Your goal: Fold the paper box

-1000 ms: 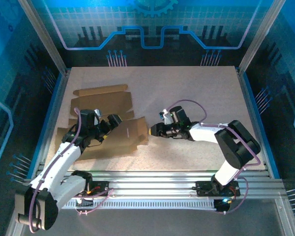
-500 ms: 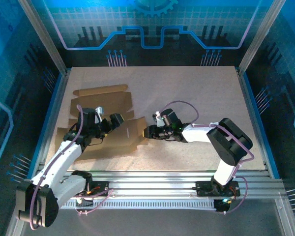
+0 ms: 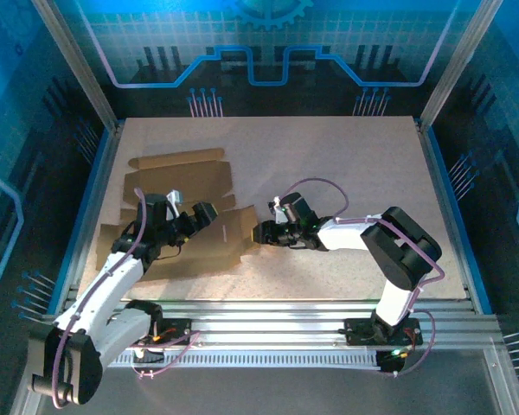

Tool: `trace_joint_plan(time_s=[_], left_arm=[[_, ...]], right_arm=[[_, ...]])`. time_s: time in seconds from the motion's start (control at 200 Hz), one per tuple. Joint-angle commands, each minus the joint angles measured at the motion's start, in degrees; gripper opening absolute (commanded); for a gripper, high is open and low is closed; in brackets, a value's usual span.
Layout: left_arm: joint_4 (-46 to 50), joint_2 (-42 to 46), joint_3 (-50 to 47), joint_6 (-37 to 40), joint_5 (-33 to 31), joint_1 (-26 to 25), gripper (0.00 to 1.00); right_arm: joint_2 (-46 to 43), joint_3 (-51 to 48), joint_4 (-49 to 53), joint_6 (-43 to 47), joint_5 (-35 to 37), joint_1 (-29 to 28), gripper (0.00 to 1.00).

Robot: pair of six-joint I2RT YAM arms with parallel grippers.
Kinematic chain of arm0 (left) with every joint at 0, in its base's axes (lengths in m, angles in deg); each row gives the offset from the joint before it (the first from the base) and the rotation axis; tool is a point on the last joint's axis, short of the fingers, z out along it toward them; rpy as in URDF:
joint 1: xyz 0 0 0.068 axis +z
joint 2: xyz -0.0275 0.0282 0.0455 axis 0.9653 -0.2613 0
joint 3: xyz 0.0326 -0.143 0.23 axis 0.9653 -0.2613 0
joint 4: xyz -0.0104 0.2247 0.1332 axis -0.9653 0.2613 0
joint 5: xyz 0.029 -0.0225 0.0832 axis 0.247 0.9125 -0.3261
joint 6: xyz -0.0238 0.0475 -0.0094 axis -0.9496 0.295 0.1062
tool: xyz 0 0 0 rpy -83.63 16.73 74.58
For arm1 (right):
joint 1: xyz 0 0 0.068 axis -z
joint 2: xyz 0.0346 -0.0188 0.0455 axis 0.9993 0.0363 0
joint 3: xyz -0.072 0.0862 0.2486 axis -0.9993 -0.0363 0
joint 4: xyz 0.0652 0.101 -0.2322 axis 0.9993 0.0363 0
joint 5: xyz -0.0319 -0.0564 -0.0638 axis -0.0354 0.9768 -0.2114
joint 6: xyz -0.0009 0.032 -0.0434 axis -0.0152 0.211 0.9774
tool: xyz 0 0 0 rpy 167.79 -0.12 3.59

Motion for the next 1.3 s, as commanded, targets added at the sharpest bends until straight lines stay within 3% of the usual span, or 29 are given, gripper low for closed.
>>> trace_joint_plan(time_s=[0.0,0.66,1.296], left_arm=[[-1.1,1.5,-0.9,1.3,0.6,-0.3,0.99],[-4.2,-0.1,-1.6,1.4,1.9,-0.3,0.99],[-9.5,-1.0,-6.2,-1.1,2.3,-0.3,0.99]], right_arm=[[0.6,1.9,0.9,0.2,0.8,-1.1,0.46],[3.0,3.0,-2.1,-0.1,0.0,-1.6,0.41],[4.2,2.0,-5.1,-0.3,0.0,-2.6,0.28]])
